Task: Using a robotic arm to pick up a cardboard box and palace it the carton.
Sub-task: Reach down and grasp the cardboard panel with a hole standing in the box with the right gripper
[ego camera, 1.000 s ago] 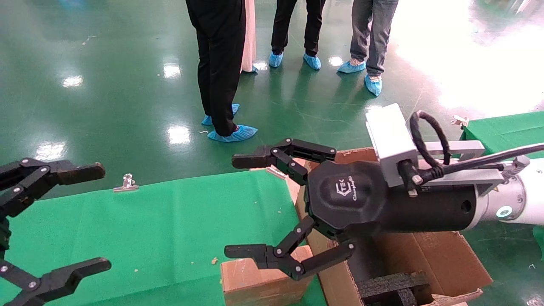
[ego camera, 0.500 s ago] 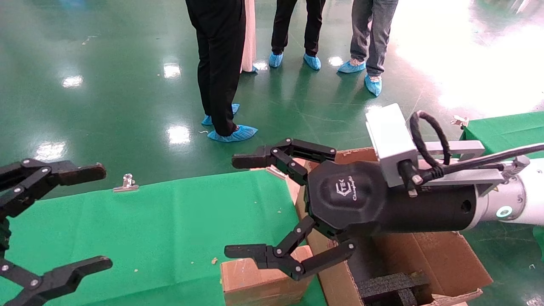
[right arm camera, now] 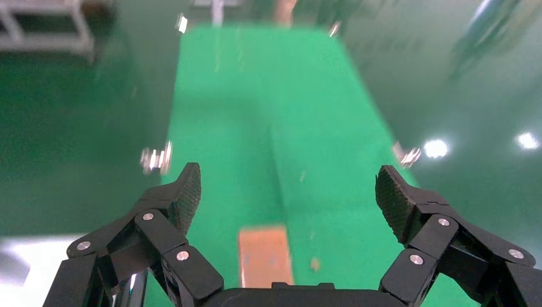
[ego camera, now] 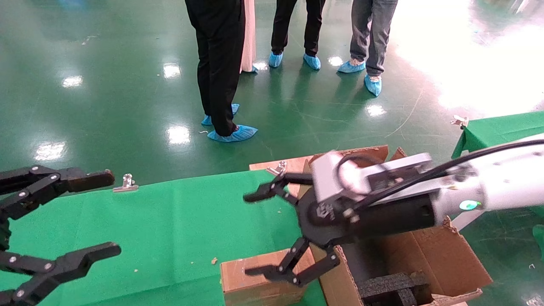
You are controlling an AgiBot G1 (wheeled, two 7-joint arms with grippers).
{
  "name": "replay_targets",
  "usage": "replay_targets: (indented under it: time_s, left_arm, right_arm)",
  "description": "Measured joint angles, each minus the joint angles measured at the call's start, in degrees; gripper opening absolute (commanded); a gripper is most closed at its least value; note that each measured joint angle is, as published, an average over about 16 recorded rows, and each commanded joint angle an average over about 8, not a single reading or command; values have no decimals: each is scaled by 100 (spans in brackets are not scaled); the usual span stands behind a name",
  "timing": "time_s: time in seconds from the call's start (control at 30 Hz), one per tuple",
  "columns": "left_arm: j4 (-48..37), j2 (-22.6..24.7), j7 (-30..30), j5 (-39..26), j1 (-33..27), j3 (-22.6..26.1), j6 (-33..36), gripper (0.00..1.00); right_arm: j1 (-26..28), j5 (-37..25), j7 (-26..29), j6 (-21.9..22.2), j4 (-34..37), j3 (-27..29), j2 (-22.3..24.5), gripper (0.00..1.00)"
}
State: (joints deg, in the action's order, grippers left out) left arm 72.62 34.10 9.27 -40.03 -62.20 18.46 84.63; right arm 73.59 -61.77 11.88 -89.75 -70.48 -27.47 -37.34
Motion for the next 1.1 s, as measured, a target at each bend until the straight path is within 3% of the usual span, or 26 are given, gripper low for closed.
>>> replay_targets:
  time_s: [0.37,1.0,1.1]
  left_arm:
    - [0,0,-1,1,0,1,0,0]
    - [0,-1,-2,2,-1,3,-1,1]
    - [0,-1,-2,3,-1,4,-1,37]
  right_arm:
    - [951,-1044,-154,-115,686,-1293,-535,100]
    - [2067,-1654,-909,-105,1989,-3184,-1541,100]
    - [2193,-1716,-1047,-101,2157,-3427,-1679,100]
